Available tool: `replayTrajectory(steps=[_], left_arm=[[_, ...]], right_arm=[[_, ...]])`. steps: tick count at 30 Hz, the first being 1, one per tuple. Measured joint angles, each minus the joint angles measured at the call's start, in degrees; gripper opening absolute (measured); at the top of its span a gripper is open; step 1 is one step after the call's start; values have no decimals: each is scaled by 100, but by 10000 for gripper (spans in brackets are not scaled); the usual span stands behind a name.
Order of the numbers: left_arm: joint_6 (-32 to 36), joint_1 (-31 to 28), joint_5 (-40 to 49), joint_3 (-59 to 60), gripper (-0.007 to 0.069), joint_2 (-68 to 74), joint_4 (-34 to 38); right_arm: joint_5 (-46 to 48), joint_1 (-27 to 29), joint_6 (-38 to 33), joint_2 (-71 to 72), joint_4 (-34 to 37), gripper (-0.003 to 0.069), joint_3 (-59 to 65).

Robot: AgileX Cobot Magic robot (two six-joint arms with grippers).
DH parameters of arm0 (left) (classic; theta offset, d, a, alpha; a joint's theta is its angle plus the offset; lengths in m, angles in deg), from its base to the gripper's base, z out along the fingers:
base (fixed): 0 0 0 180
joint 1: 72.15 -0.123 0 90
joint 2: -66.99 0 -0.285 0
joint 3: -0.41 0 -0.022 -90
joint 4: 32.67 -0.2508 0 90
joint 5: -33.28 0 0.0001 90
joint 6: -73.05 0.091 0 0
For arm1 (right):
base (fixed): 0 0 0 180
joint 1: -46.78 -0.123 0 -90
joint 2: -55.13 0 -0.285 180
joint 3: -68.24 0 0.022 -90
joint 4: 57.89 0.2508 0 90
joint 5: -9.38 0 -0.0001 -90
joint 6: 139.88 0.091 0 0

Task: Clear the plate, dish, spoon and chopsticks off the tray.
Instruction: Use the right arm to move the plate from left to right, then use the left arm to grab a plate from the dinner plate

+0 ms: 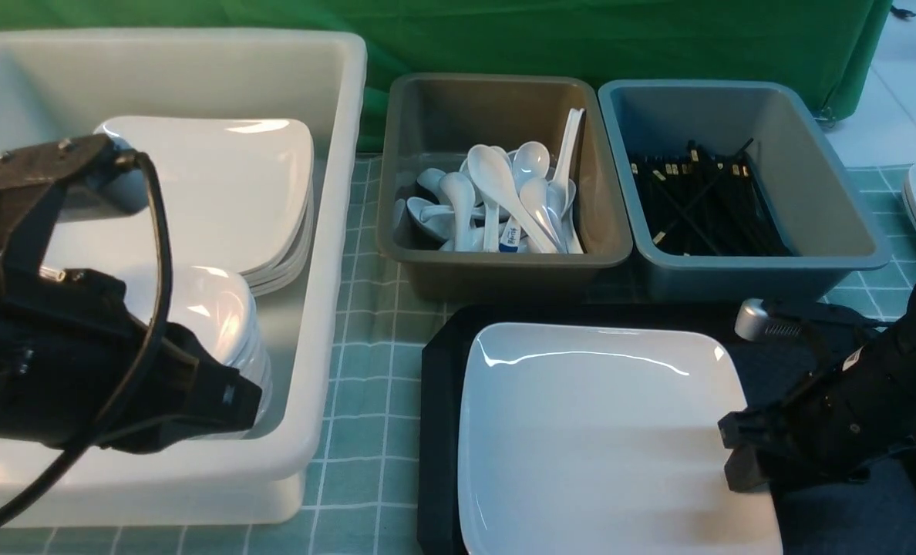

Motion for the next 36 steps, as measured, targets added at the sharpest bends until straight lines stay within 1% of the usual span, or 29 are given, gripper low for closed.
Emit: replayTrajectory(steps=[1, 2, 3, 7, 9, 13, 16, 18, 20, 21, 22, 25, 27, 28, 29, 30, 32, 34, 35, 36], left_arm=[[-38, 0, 0, 0, 12, 0, -7], [-39, 0, 0, 0, 12, 0, -17], [-39, 0, 0, 0, 12, 0, -17], [-39, 0, -24, 0, 12, 0, -17], [-39, 0, -24, 0, 12, 0, -17], [-39, 0, -70, 0, 12, 0, -3], [-39, 0, -200, 0, 12, 0, 145], [19, 0, -284, 0, 12, 0, 298], [76, 3, -330, 0, 12, 0, 402], [90, 21, -349, 0, 12, 13, 475], [108, 66, -368, 0, 12, 46, 501], [107, 425, -503, 0, 9, 224, 538], [78, 676, -612, 0, 6, 317, 544], [-114, 1023, -796, 0, 4, 529, 550], [-254, 1296, -927, 0, 1, 701, 532], [-395, 1582, -1079, 0, 1, 903, 488], [-771, 2198, -1402, -36, 1, 1446, 315], [-1120, 2616, -1627, -164, 6, 1964, 168], [-1234, 2870, -1671, -295, 20, 2386, 101], [-1295, 3010, -1710, -420, 37, 2687, 89]], right_arm=[[0, 0, -61, -7, 83, 253, 0], [0, -9, -99, 8, 135, 187, 0], [-6, -9, -89, 35, 189, 143, 0], [63, 145, -103, 233, 103, 137, 8], [183, 418, 38, 435, -180, 123, 8], [451, 1106, 290, 680, -700, 120, 8], [646, 1595, 333, 712, -922, 120, 14], [791, 1742, 276, 712, -966, 123, 14], [868, 1761, 216, 712, -1007, 144, 14], [916, 1761, 175, 712, -1059, 183, 19], [944, 1761, 157, 712, -1091, 246, 19], [1050, 1767, 157, 723, -1144, 490, 19], [1206, 1772, 174, 745, -1151, 561, -1], [1471, 1774, 178, 822, -1151, 633, -73], [1697, 1779, 187, 907, -1151, 651, -156], [1820, 1779, 188, 1028, -1144, 649, -206], [1997, 1758, 188, 1378, -1132, 600, -297], [2046, 1710, 193, 1817, -1128, 531, -325], [2054, 1665, 193, 2141, -1128, 493, -329], [2054, 1656, 193, 2277, -1128, 470, -329]])
